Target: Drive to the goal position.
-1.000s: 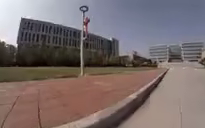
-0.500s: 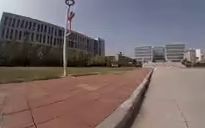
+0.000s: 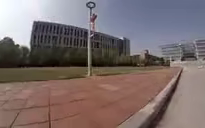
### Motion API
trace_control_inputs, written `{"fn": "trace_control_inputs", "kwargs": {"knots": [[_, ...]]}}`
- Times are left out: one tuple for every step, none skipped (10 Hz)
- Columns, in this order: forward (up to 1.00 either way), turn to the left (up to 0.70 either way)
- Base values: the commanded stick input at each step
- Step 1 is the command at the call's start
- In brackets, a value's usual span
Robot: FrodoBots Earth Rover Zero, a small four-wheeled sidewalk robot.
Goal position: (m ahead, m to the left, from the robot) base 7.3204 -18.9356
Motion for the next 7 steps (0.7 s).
{"fn": "trace_control_inputs", "kwargs": {"knots": [[1.0, -0.39], [1.0, -0.39], [1.0, -0.39], [1.0, -0.24], [0.71, 0.01], [0.0, 0.0], [-0.09, 0.1]]}}
